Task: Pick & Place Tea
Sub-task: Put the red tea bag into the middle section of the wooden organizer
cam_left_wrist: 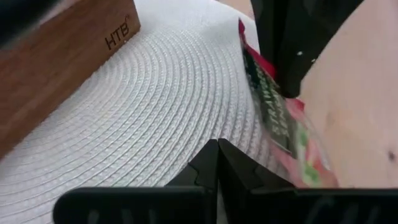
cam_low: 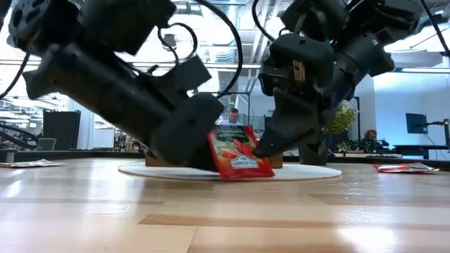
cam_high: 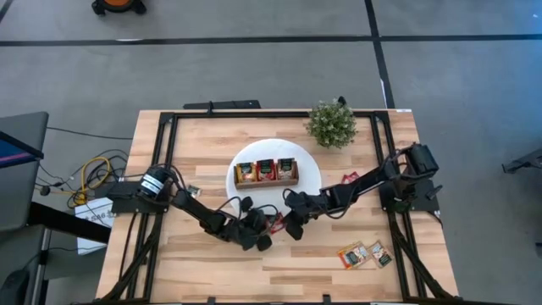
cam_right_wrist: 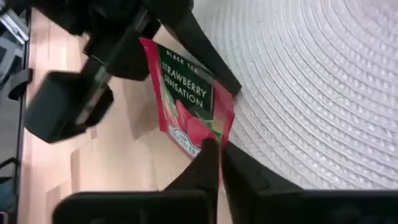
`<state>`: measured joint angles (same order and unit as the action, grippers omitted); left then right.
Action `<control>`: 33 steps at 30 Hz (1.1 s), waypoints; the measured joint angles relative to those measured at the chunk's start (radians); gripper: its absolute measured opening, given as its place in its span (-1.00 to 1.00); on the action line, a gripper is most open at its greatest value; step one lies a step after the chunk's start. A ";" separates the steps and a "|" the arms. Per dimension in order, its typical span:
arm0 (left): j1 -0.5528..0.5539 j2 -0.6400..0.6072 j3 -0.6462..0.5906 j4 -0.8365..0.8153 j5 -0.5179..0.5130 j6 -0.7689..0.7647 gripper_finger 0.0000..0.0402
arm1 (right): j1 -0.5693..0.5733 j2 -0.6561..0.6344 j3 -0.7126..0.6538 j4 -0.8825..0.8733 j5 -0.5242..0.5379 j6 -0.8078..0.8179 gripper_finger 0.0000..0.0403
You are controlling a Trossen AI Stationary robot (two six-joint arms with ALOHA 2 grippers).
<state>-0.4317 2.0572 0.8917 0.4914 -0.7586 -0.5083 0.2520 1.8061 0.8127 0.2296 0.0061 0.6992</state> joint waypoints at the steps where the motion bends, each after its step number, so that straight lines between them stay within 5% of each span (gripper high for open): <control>1: -0.004 -0.013 0.000 -0.025 -0.001 0.000 -1.00 | 0.010 0.000 0.000 0.005 0.022 -0.007 -0.96; 8: -0.069 -0.146 0.000 -0.354 -0.013 -0.063 -0.95 | 0.081 0.000 0.000 0.012 0.151 -0.021 -0.99; 14: -0.134 -0.283 0.000 -0.577 -0.052 -0.119 -0.61 | 0.134 -0.001 0.000 0.011 0.277 -0.021 -1.00; 18: -0.147 -0.324 0.001 -0.432 -0.120 -0.049 -0.25 | 0.159 -0.002 0.001 0.019 0.335 -0.040 -1.00; 23: -0.081 -0.300 0.001 -0.188 -0.052 0.080 0.07 | 0.174 -0.002 0.001 0.023 0.368 -0.073 -1.00; 33: 0.026 -0.225 0.002 -0.066 0.197 0.195 0.01 | 0.191 -0.002 0.001 0.040 0.365 -0.099 -1.00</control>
<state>-0.4052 1.8324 0.8936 0.4255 -0.5618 -0.3134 0.4429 1.8042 0.8139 0.2700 0.3714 0.6000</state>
